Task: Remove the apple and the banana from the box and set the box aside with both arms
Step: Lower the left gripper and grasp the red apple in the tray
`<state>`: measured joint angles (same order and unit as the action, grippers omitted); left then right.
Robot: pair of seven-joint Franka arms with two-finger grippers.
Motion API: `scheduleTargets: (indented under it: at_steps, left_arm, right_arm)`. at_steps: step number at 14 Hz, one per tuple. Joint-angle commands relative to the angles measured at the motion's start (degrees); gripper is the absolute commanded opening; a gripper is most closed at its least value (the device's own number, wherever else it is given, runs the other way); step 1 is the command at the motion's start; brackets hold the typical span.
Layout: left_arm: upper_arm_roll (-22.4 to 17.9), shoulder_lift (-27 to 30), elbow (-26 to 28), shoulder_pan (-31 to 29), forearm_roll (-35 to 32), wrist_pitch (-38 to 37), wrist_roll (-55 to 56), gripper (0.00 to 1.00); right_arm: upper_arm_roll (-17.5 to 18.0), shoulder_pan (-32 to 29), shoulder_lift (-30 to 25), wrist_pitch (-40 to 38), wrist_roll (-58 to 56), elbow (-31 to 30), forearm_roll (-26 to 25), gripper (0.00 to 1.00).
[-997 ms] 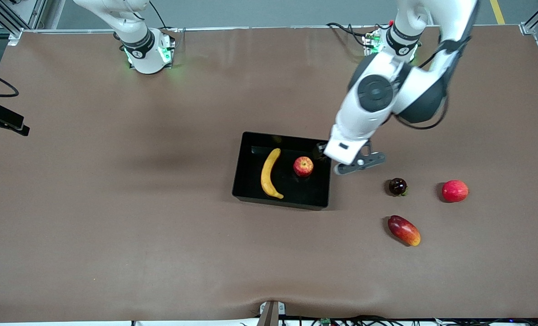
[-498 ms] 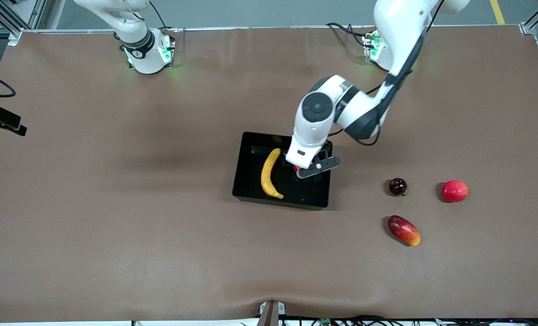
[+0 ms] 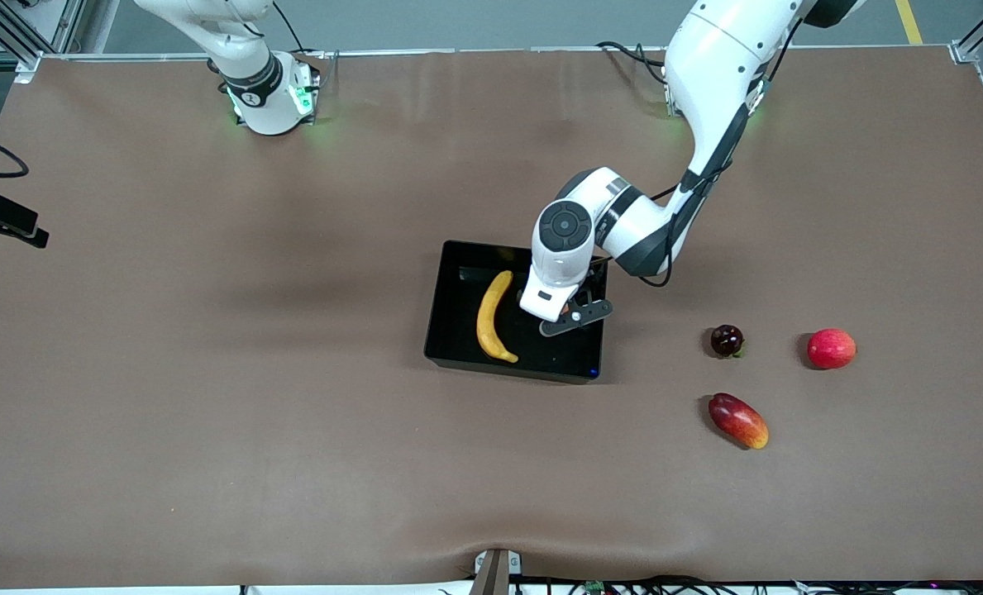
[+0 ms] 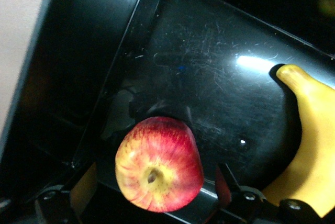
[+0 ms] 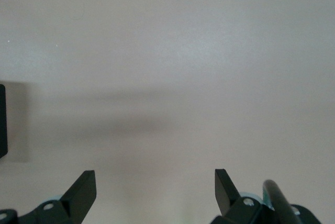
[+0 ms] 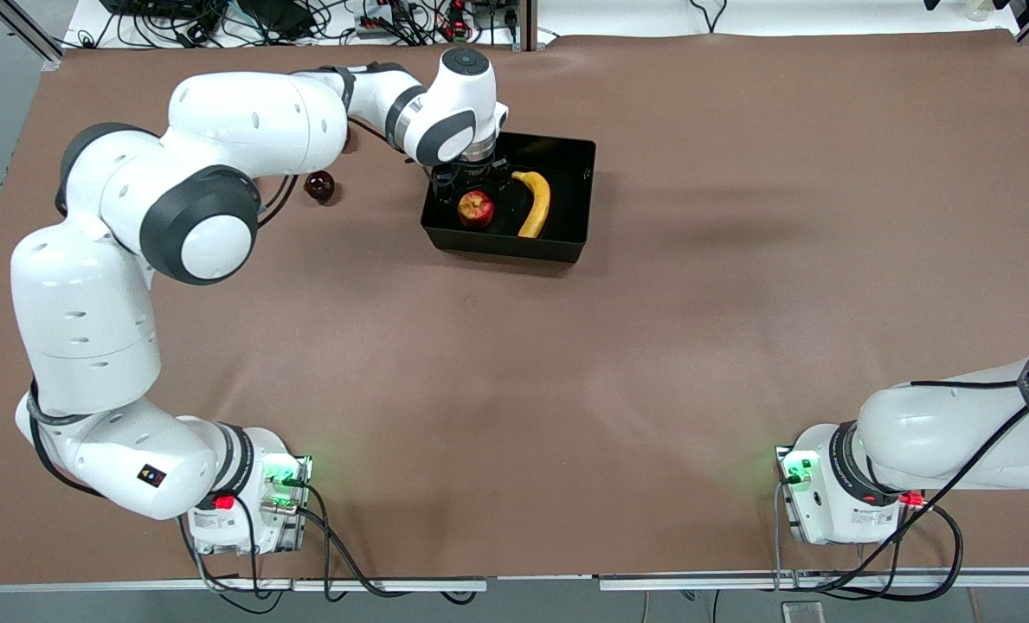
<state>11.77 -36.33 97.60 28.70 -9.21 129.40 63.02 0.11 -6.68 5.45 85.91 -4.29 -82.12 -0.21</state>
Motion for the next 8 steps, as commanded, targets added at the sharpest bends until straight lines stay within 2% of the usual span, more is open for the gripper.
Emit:
scheduleTargets:
  at_steps: [1, 2, 3, 4, 5, 8]
  left_arm:
    - [0.0, -1.8, -0.5, 0.2, -1.5, 2.6, 2.2, 1.00]
    - [0.0, -1.9, -0.5, 0.2, -1.5, 2.6, 2.2, 0.93]
    - [0.1, -1.9, -0.3, 0.2, -1.5, 2.4, 2.1, 0.69]
    - [0.1, -1.8, -0.4, 0.2, -1.5, 2.1, 2.2, 0.30]
    - [0.1, -1.4, -0.4, 0.1, -1.3, 2.0, 2.3, 0.00]
    - [0.1, 1.7, -1.6, -0.6, -0.7, -1.9, 2.2, 0.00]
  right_arm:
    - [0.5, -0.7, 0.0, -0.1, 0.1, 0.4, -0.1, 1.00]
    - [0.5, -0.7, 0.0, -0.1, 0.1, 0.4, -0.1, 1.00]
    - [0.5, -0.8, 0.0, -0.1, 0.1, 0.4, -0.1, 1.00]
    - [0.5, -0.7, 0.0, -0.1, 0.1, 0.4, -0.1, 1.00]
    - [0.5, -0.8, 0.0, -0.1, 0.1, 0.4, -0.1, 1.00]
    - [0.5, -0.8, 0.0, -0.1, 0.1, 0.4, -0.1, 1.00]
